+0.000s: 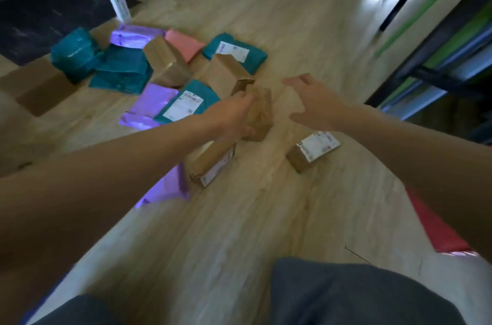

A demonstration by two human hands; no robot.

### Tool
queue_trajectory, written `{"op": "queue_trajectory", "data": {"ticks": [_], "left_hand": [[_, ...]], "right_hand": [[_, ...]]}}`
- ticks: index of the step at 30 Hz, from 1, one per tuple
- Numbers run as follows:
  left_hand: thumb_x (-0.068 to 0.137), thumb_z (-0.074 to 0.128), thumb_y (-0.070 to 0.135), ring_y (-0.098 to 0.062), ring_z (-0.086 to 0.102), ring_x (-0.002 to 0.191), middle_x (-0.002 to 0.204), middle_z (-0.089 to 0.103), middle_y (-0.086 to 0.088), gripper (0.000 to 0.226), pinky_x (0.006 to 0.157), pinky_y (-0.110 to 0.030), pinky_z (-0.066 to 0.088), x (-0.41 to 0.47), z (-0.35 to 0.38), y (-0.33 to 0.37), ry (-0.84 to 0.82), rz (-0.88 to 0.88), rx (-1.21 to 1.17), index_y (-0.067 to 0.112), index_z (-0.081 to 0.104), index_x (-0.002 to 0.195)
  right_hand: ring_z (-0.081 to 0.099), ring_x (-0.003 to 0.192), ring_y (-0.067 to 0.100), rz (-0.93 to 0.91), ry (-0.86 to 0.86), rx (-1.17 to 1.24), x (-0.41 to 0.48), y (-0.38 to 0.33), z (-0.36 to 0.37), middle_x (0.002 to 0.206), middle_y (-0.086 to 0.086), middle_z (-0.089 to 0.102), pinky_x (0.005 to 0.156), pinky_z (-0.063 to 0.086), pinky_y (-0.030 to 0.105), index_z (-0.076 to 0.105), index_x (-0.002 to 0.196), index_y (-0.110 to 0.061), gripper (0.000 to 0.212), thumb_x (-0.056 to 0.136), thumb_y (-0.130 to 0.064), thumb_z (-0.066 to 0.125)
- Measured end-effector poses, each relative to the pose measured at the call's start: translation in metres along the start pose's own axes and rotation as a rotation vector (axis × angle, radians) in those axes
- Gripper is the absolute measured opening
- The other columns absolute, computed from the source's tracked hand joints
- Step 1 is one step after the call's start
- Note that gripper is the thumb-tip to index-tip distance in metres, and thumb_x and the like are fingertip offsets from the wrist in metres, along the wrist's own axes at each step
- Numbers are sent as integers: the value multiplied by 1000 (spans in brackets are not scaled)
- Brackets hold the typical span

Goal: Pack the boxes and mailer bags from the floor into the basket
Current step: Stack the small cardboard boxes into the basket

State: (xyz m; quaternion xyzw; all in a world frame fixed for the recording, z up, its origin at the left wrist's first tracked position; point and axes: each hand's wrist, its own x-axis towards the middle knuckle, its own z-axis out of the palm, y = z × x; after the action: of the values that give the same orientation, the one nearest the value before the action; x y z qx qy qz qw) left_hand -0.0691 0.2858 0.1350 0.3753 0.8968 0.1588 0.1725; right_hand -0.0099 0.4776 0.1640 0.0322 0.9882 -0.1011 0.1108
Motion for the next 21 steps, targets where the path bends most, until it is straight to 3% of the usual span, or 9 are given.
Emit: {"op": "queue_trajectory", "data": {"ticks": [6,11,13,16,21], "left_hand": [[81,66,45,-31,48,120,135,44,-14,75,94,-40,45,53,62,45,-44,-158,84,11,31,138],[75,64,59,-27,37,133,148,32,-7,95,102,-43,41,89,115,72,-78,-214,18,16,18,146],[72,66,61,-27,31,137,151,27,-6,103,106,-45,37,103,136,79,-136,-225,-36,20,12,149],[68,71,60,-27,29,137,151,25,-5,110,106,-45,36,119,166,88,-159,-263,-66,17,9,149],[62,71,66,-27,32,134,147,28,-7,117,101,-47,39,140,202,92,-101,-284,-45,11,11,147]], "right_hand": [[41,130,32,100,-50,41,-10,86,24,155,7,17,98,42,41,18,149,-25,77,88,-9,61],[39,130,26,151,-102,62,-6,143,56,156,1,16,83,46,34,17,149,-26,88,81,6,62],[31,137,24,147,-150,46,-2,164,69,157,-1,14,91,48,39,14,150,-28,95,78,2,68],[18,144,26,132,-245,-9,7,189,87,159,-1,7,107,37,45,9,151,-27,103,75,-18,78],[8,146,26,91,-323,-74,22,209,118,161,-1,-1,112,28,50,4,152,-26,99,80,-25,72]]}}
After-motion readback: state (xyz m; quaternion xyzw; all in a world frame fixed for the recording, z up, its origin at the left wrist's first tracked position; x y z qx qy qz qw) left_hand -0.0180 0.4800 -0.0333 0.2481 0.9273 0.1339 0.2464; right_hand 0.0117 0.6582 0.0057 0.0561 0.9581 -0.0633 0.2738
